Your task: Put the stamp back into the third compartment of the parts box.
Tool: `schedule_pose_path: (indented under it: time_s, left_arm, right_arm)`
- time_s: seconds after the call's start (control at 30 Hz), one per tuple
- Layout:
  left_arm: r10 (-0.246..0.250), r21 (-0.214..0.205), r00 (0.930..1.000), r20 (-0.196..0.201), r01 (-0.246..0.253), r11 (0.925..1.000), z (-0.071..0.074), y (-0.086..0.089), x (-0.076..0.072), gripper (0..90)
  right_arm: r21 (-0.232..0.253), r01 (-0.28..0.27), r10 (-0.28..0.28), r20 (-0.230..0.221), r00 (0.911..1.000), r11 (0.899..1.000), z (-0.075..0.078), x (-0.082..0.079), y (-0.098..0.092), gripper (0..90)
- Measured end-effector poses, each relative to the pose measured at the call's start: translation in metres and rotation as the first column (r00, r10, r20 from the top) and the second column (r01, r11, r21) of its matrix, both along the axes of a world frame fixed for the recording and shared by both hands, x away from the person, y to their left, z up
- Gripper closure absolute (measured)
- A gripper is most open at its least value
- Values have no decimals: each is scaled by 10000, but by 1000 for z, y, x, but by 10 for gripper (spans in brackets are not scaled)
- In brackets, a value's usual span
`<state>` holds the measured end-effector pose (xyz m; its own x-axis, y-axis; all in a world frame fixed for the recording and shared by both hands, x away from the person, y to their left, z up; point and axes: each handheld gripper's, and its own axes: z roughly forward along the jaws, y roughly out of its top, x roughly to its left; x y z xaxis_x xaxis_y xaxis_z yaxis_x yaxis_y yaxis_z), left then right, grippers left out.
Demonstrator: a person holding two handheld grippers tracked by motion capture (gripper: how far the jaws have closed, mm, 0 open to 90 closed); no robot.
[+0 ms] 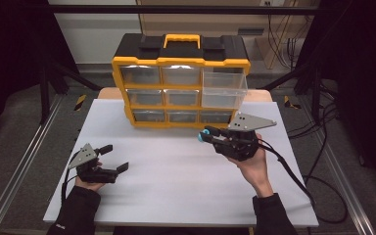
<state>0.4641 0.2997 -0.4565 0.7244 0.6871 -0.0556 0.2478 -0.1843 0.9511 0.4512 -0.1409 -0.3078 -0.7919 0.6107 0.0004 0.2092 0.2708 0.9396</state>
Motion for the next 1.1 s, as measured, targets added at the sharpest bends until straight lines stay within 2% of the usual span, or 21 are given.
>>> schedule_pose_path:
  time_s: [0.6, 1.1]
  left_arm:
    - [1, -21, 10000, 0, -1, 10000, 0, 0, 0, 19]
    - [7, -30, 10000, -5, -7, 10000, 0, 0, 0, 19]
  right_arm:
    - [-68, 193, -190, 385, 9991, 9998, 29, 0, -2, 726]
    - [-76, 332, -327, 604, 9976, 9994, 45, 0, -5, 726]
